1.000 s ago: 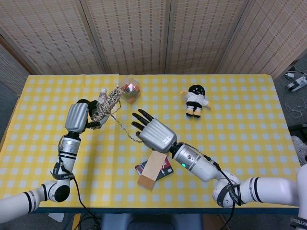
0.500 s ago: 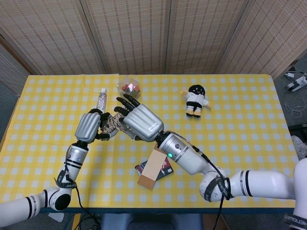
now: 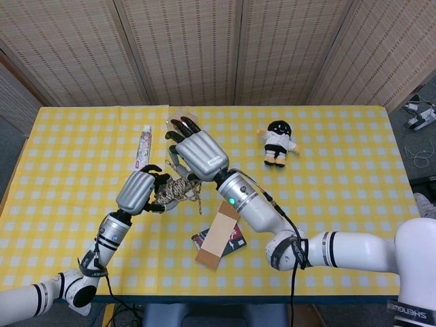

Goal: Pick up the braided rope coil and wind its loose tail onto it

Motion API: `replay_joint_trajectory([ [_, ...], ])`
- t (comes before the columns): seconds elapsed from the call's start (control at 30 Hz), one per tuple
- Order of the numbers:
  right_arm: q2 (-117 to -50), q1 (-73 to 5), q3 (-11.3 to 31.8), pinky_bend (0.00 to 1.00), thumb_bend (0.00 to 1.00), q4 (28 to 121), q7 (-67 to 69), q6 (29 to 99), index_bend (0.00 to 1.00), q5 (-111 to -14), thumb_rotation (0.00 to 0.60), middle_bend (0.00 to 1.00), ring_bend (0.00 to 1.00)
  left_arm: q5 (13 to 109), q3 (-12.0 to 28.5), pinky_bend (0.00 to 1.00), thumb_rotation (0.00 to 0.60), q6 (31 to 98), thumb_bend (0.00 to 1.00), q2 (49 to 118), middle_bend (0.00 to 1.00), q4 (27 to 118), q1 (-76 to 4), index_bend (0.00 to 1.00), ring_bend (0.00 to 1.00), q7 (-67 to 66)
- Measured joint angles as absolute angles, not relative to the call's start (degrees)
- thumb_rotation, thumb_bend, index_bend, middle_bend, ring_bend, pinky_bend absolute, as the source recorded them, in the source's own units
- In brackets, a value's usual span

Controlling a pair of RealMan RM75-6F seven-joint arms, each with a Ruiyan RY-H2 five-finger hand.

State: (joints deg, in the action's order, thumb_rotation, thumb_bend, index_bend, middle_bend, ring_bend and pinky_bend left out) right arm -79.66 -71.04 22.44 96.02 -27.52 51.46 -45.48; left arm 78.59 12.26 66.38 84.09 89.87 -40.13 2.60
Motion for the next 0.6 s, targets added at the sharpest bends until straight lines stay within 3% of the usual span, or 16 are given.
replay_joint_trajectory([
  [0.6, -80.94, -69.73, 20.73, 0.0, 0.46, 90.76, -20.36, 49.1, 0.66, -44.69, 0.6, 0.22, 0.0, 86.22, 11.51, 0.25, 0.414, 69.56, 0.29, 84.16, 0.79, 84.84, -40.27, 0.78, 0.64, 17.69],
])
